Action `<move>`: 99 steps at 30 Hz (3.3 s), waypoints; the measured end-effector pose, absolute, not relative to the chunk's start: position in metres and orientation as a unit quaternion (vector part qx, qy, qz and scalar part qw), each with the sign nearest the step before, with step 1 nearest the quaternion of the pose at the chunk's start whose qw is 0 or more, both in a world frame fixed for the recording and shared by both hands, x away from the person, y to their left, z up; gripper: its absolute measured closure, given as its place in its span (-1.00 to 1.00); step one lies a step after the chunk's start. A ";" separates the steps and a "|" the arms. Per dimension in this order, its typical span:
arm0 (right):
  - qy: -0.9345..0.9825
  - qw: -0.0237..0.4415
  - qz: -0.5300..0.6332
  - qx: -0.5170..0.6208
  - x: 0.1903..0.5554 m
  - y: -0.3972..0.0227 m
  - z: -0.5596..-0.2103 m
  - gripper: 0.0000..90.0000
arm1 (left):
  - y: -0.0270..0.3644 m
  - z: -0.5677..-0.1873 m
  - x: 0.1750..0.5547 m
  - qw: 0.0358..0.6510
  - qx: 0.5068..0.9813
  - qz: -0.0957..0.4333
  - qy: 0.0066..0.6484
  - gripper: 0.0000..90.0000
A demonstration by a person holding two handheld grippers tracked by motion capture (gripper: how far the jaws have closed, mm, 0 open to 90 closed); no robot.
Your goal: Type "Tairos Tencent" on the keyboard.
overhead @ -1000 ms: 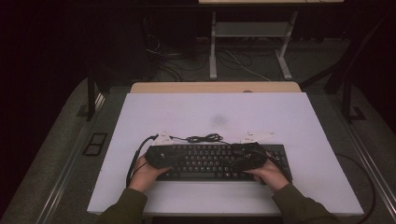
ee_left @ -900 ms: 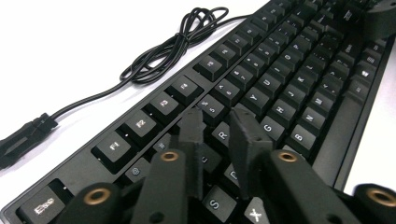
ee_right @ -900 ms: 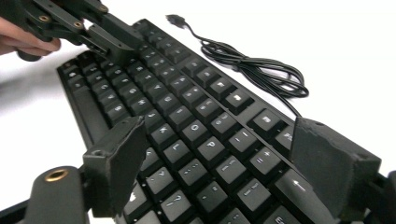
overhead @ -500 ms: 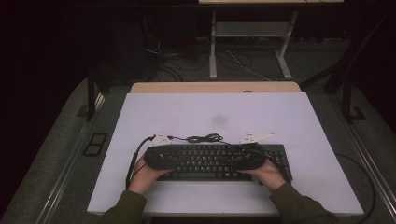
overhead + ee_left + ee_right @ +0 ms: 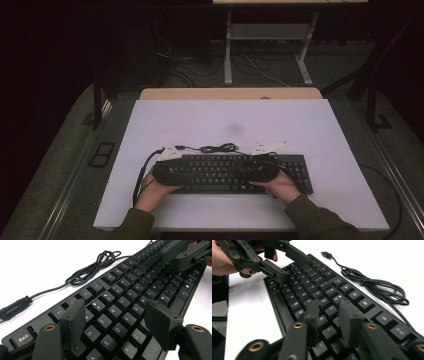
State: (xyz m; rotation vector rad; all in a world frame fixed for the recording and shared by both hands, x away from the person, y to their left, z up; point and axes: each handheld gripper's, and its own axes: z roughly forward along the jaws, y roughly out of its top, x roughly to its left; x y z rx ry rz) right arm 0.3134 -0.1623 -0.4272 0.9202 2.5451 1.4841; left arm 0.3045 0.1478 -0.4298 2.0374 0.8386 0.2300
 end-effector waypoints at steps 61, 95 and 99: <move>0.865 -0.011 0.444 0.234 0.315 -0.116 -0.437 0.56 | 0.164 -0.435 0.283 0.443 0.810 0.123 0.364 -0.61; 0.839 0.031 0.459 0.292 0.315 -0.151 -0.434 -0.37 | 0.144 -0.432 0.299 0.454 0.821 0.109 0.328 -0.33; 0.834 0.035 0.460 0.303 0.314 -0.158 -0.434 -0.38 | 0.141 -0.429 0.302 0.457 0.823 0.109 0.320 -0.12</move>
